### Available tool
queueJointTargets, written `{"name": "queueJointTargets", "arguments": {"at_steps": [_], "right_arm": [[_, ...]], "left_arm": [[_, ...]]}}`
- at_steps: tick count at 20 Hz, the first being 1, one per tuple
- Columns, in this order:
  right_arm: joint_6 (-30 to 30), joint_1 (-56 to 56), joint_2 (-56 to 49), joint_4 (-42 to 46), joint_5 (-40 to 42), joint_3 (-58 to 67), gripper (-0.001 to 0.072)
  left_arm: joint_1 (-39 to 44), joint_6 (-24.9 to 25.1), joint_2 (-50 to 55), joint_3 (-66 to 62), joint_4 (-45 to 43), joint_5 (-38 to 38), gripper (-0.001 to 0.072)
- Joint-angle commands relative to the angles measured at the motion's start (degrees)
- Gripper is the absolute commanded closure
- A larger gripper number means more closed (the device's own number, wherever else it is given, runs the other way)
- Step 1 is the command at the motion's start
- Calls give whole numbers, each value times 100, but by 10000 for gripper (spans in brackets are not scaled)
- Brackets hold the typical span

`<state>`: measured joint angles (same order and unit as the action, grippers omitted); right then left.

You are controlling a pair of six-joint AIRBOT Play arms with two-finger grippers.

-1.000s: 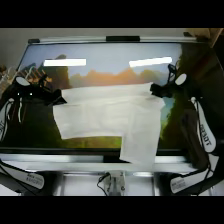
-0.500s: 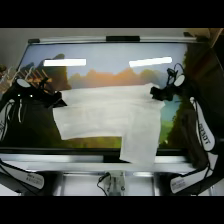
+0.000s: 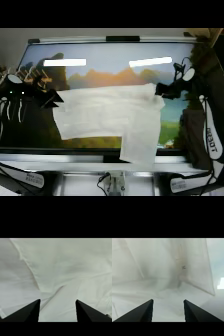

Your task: Fold the shirts.

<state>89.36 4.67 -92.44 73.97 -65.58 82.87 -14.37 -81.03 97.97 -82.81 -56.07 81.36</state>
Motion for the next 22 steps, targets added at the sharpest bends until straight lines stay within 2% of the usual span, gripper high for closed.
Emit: {"name": "queueJointTargets", "arguments": {"at_steps": [1,3,5,7,9,14,16,17,22], "right_arm": [[-192,341,682,1058,-1545,70,215],[-413,603,1121,1311,-2037,-271,214],[-415,852,1617,1241,-1943,-863,214],[-435,957,2015,1095,-1829,-1412,215],[-509,951,2262,1038,-1805,-1749,214],[-511,951,2339,796,-1700,-1862,215],[-511,951,2339,664,-1644,-1860,214],[-509,951,2339,649,-1641,-1862,214],[-448,951,2339,643,-1646,-1862,214]], "left_arm": [[-402,-87,-581,9,-831,990,174],[-553,243,-1357,1172,-1010,798,174],[-664,291,-2210,2804,-756,66,175],[-686,726,-2970,4172,-293,-553,175],[-686,885,-3523,4955,-173,-938,175],[-660,988,-3757,5372,-168,-1237,177],[-656,988,-3718,5414,-39,-1447,251],[-656,990,-3676,5434,90,-1519,264],[-654,994,-3344,5565,216,-1733,264]]}}
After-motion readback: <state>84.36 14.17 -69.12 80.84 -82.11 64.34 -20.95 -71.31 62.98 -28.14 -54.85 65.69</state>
